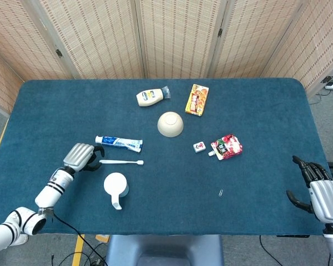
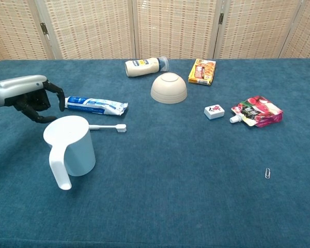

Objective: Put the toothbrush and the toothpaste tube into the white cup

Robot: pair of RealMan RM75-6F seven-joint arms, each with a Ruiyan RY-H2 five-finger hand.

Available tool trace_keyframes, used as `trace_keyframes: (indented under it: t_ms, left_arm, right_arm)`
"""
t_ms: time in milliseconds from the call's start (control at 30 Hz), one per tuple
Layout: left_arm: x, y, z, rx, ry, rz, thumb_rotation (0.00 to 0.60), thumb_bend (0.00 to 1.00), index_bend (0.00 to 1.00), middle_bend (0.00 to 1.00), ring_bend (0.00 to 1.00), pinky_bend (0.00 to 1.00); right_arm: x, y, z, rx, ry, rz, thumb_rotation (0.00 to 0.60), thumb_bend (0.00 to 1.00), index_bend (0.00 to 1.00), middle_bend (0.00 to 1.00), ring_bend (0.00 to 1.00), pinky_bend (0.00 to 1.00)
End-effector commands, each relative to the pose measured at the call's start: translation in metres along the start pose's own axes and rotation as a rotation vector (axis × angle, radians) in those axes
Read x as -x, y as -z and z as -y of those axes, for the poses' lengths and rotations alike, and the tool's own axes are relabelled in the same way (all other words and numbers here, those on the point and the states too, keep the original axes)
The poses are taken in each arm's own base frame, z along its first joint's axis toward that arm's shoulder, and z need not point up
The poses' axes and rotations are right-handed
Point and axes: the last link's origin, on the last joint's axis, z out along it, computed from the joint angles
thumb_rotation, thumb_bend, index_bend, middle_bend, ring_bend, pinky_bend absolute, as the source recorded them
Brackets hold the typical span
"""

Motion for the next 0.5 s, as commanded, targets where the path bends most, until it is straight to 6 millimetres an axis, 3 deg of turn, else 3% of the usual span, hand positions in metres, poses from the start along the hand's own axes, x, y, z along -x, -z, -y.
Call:
trace_keyframes:
  t_ms: [33, 500]
  left_arm:
    - [0.009, -0.008, -0.007, 0.003, -0.027, 0.035, 0.600, 0.39, 0.51, 1.00, 0.93, 1.00]
    - [0.019, -0.035, -0.031, -0.013, -0.036, 0.050, 0.600, 0.39, 0.50, 1.00, 0.94, 1.00]
  right_arm:
    - [0.000, 0.000, -0.001, 0.002, 0.000, 0.001, 0.600, 0.21, 0.04, 0.19, 0.20, 0.18]
    - [-0.001, 0.003, -0.005, 0.017, 0.000, 0.000, 0.600, 0.21, 0.04, 0.19, 0.20, 0.18]
